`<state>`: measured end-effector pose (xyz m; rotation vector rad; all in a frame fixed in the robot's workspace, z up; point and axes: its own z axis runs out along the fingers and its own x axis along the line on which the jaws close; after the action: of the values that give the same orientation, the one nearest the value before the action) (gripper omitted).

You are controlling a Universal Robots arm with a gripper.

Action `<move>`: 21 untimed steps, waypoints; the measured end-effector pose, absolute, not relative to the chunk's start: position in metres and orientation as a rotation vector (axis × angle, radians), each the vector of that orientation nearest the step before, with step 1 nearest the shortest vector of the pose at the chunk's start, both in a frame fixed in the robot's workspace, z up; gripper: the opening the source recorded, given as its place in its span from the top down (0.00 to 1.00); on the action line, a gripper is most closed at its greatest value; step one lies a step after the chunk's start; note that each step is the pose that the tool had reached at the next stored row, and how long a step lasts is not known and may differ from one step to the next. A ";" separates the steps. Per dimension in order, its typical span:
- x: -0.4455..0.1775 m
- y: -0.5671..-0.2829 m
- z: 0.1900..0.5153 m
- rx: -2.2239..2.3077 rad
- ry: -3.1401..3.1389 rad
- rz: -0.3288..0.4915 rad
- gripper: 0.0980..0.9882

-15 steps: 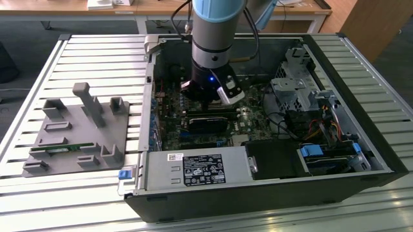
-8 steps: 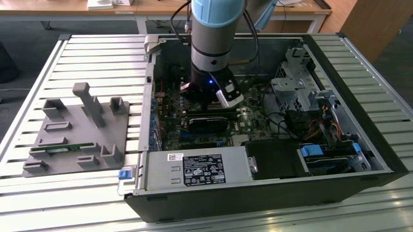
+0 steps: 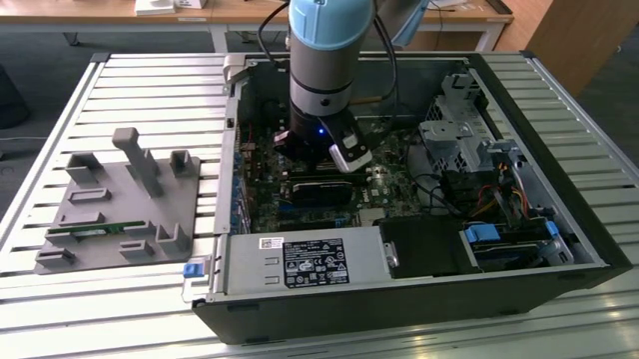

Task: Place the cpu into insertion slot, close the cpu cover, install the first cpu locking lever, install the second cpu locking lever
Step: 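Install the second cpu locking lever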

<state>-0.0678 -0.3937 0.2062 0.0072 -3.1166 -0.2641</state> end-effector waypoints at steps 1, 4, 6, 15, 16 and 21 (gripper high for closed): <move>-0.068 -0.395 0.206 0.007 -3.116 -0.273 0.99; -0.069 -0.396 0.206 0.007 -3.114 -0.299 0.99; -0.069 -0.396 0.205 0.007 -3.112 -0.318 0.99; -0.069 -0.397 0.199 0.007 -3.108 -0.354 0.99; -0.069 -0.397 0.198 0.007 -3.108 -0.357 0.99; -0.069 -0.397 0.196 0.008 -3.106 -0.371 0.99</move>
<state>-0.0691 -0.3971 0.1956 0.0076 -3.1061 -0.3713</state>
